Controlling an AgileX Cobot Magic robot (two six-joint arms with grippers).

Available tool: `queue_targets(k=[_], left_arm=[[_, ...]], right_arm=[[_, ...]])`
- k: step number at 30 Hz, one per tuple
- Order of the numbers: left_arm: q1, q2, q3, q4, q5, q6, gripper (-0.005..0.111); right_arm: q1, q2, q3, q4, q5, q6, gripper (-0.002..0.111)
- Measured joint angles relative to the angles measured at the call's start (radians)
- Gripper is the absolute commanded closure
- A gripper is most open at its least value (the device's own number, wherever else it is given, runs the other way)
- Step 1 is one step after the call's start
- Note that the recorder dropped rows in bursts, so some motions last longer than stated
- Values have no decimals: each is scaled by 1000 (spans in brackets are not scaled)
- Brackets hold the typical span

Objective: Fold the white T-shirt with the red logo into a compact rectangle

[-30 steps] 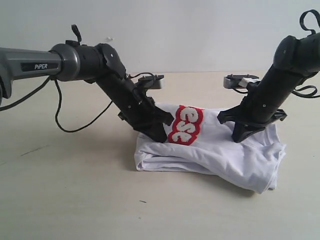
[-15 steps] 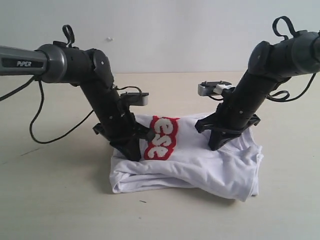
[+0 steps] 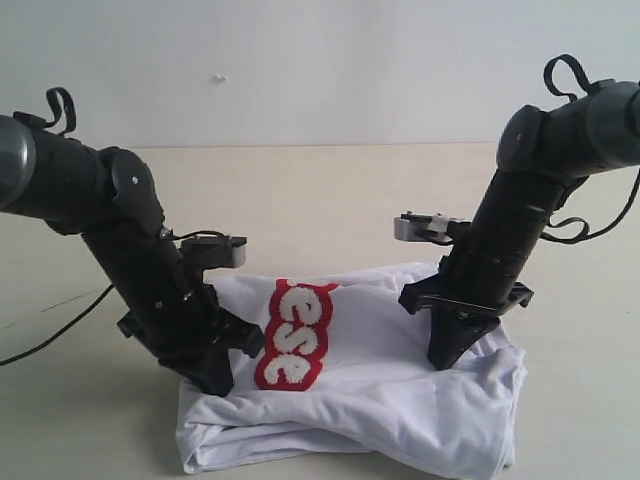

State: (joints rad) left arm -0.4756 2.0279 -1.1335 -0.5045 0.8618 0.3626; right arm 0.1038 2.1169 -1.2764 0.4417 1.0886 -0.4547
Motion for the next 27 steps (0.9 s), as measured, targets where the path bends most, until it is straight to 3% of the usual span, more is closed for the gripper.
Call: queue_targets(k=[6, 27], left_arm=[[0, -38, 81, -33, -69, 0, 107], [22, -45, 91, -75, -77, 28, 107]], right_arm=[[0, -14, 8, -23, -3, -4, 108], [0, -26, 10, 15, -123, -52, 108]])
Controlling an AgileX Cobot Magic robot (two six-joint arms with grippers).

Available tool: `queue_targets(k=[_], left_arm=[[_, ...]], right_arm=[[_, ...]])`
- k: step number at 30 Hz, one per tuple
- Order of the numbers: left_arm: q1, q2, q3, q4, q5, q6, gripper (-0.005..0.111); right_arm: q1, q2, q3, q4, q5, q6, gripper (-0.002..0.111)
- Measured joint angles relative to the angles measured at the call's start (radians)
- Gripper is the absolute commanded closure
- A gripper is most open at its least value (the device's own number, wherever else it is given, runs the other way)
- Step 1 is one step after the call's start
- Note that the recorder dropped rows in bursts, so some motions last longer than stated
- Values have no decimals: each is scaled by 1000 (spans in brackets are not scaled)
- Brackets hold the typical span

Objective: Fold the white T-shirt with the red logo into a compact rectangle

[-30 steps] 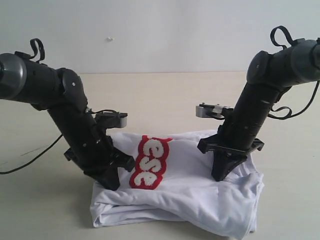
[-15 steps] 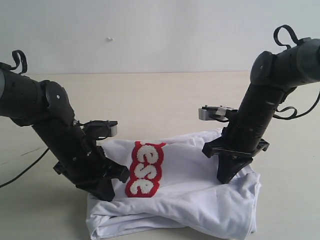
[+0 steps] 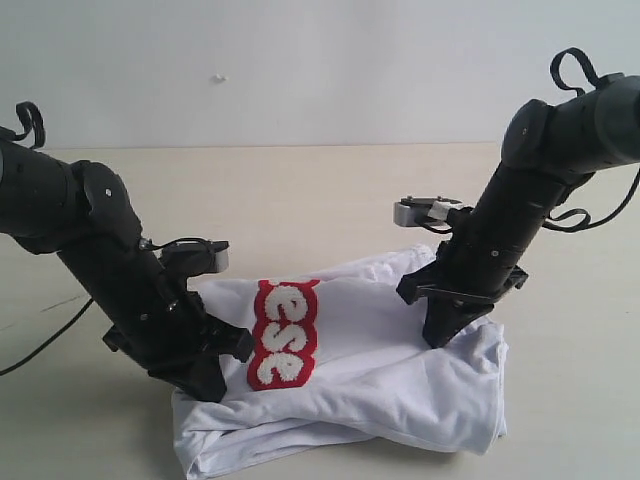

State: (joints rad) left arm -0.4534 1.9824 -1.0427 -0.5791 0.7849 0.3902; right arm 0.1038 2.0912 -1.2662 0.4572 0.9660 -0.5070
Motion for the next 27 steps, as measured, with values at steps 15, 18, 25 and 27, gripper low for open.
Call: queue_targets(k=[15, 18, 25, 27], left_arm=[[4, -103, 16, -3, -25, 64, 49], [4, -117, 17, -10, -19, 66, 25], [4, -257, 19, -23, -98, 56, 45], [4, -320, 19, 2, -142, 51, 58]], right_arm=[[0, -124, 0, 9, -31, -57, 108], [0, -130, 0, 10, -13, -57, 108], [0, -249, 2, -35, -5, -30, 108], [0, -302, 2, -82, -12, 7, 108]])
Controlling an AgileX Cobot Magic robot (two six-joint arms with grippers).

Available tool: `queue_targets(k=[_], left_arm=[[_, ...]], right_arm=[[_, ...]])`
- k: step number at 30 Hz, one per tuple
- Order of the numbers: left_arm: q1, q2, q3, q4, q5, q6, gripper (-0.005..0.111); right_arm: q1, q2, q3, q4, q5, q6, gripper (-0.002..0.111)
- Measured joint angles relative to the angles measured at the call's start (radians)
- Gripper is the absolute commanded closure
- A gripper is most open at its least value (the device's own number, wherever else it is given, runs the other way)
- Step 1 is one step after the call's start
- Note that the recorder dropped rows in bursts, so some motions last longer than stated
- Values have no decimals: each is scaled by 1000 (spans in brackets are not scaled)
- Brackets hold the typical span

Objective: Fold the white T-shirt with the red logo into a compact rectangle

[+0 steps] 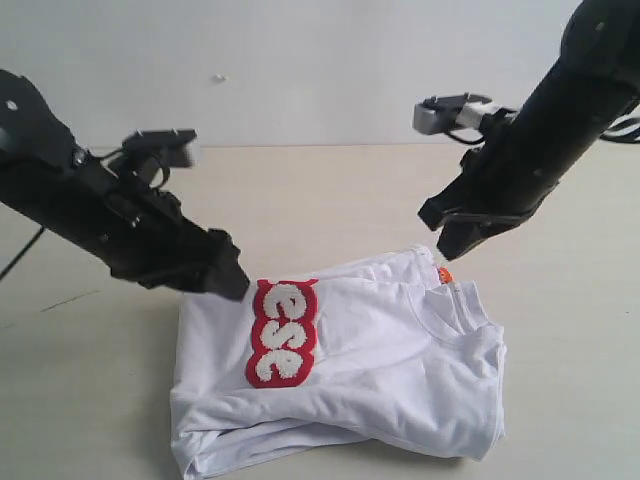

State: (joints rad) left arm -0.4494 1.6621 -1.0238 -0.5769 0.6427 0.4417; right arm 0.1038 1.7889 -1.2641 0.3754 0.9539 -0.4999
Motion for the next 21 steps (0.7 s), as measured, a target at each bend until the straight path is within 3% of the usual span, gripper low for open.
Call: queue_targets(k=[6, 16, 21], left_arm=[[4, -183, 0, 133, -113, -50, 106], [164, -479, 7, 194, -171, -94, 107], [192, -653, 124, 195, -309, -94, 107]], right_arm=[[0, -193, 0, -96, -24, 47, 108], [0, -575, 20, -129, -135, 63, 108], [0, -773, 160, -135, -281, 65, 108]])
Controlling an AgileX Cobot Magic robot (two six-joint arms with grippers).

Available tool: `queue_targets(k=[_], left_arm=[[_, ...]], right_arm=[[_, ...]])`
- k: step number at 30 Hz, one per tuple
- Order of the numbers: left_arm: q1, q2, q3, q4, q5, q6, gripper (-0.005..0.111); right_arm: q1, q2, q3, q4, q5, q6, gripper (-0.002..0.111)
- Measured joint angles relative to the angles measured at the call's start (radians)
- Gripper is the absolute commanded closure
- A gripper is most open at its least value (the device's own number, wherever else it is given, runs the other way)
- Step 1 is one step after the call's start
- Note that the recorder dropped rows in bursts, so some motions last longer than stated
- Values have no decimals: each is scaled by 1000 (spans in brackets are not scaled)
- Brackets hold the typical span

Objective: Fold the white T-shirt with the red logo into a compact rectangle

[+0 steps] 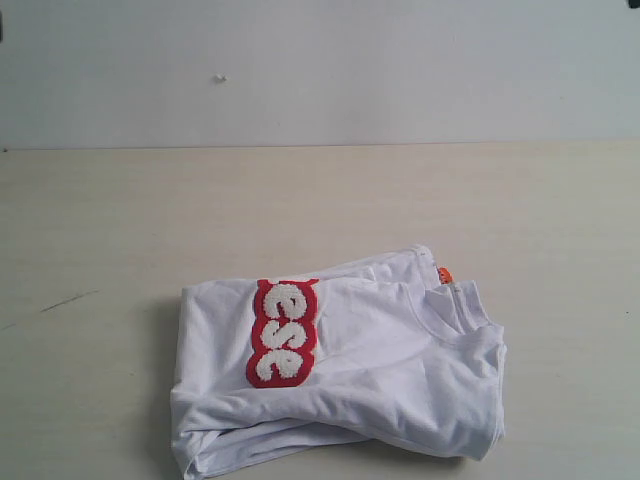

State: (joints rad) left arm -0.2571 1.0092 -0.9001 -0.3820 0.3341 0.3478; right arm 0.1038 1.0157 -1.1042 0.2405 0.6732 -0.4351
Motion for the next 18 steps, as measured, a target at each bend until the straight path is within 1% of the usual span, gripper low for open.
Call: queue_targets(k=[4, 7, 14, 18], left_arm=[[3, -172, 138, 4, -104, -4, 107], [3, -290, 249, 4, -129, -4, 107], [3, -548, 489, 4, -164, -8, 107], [3, -675, 572, 4, -215, -8, 107]], right_arm=[[0, -197, 178, -4, -144, 0, 108], [0, -323, 297, -4, -212, 0, 108], [0, -587, 515, -4, -291, 0, 108], [0, -725, 602, -4, -306, 11, 108]])
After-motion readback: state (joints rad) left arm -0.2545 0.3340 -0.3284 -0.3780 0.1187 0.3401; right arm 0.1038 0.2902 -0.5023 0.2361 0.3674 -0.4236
